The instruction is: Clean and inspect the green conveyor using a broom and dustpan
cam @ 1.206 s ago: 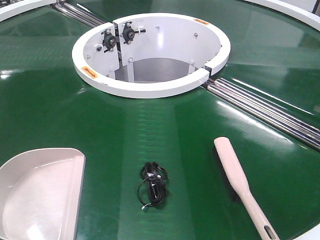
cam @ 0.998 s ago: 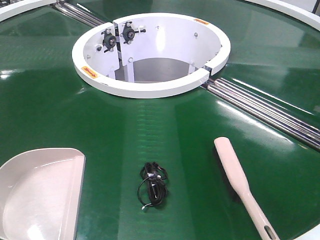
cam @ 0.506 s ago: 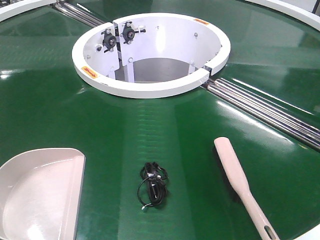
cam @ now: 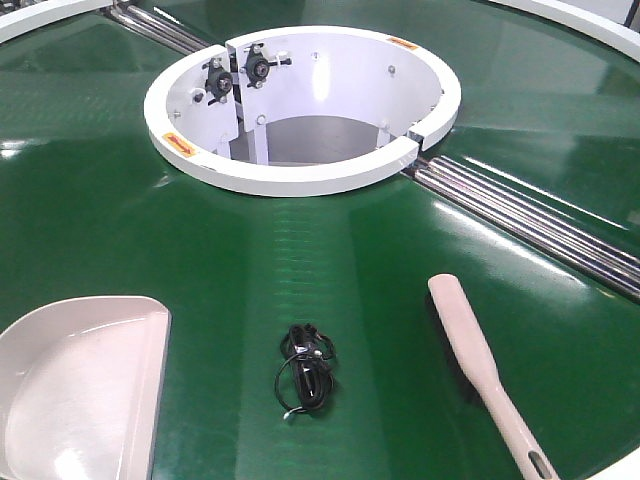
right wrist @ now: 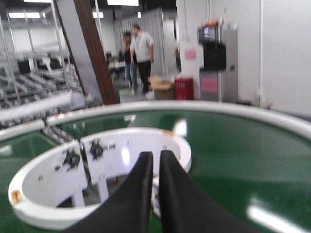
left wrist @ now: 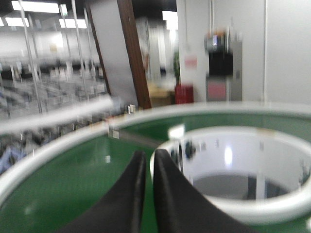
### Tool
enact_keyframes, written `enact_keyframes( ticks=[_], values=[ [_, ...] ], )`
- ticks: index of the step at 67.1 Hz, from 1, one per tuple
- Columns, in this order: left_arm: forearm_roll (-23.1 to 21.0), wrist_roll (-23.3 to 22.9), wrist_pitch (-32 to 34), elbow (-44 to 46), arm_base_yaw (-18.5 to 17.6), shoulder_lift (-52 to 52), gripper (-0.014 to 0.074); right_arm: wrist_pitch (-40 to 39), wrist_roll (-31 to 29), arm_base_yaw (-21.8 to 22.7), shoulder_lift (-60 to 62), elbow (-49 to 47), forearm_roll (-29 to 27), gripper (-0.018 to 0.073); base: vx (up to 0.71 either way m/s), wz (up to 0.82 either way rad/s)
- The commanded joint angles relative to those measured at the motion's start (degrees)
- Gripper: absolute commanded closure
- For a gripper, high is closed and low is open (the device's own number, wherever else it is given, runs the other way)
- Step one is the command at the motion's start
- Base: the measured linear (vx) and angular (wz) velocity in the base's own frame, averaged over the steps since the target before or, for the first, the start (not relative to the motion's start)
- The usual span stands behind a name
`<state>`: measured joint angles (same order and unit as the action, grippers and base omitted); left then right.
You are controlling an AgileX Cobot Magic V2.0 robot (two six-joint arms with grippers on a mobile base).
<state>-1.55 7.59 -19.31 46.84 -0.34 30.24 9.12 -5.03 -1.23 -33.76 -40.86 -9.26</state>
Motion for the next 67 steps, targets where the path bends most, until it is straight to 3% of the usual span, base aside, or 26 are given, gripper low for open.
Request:
enact_keyframes(
  ticks=[1, 7, 15, 24, 34, 47, 67],
  values=[
    [-0.6, 1.0, 0.5, 2.7, -1.1, 5.3, 0.0463, -2.7, -0.2, 0.2, -5.4, -3.0, -1.9, 0.0447, 0.0, 0.0],
    [-3.1, 0.9, -0.3, 2.7, -1.1, 7.6, 0.0333, -1.9, -0.2, 0.2, -8.6, -3.0, -2.7, 0.0318, 0.0, 0.0],
    [-6.4, 0.9, -1.9, 2.7, -1.1, 9.3, 0.0108, 0.4, -0.2, 0.2, -10.6, -2.9, -2.7, 0.0056, 0.0, 0.0],
    [-6.5, 0.9, -2.4, 2.7, -1.1, 9.7, -0.0085, 0.1, -0.2, 0.2, -10.9, -2.9, -2.6, -0.0168, 0.0, 0.0],
    [-6.5, 0.9, -2.4, 2.7, -1.1, 9.7, -0.011, 1.3, -0.9, 0.2, -10.8, -3.5, -4.2, -0.0159, 0.0, 0.0],
    [-6.5, 0.9, -2.3, 2.7, -1.1, 9.7, -0.0052, 19.6, -10.5, 0.2, -14.2, -10.7, -4.8, -0.0105, 0.0, 0.0],
    [-6.5, 0.9, -2.3, 2.7, -1.1, 9.7, 0.0022, 33.5, -12.0, 0.1, -27.2, -18.0, -12.7, -0.0055, 0.0, 0.0]
  ],
)
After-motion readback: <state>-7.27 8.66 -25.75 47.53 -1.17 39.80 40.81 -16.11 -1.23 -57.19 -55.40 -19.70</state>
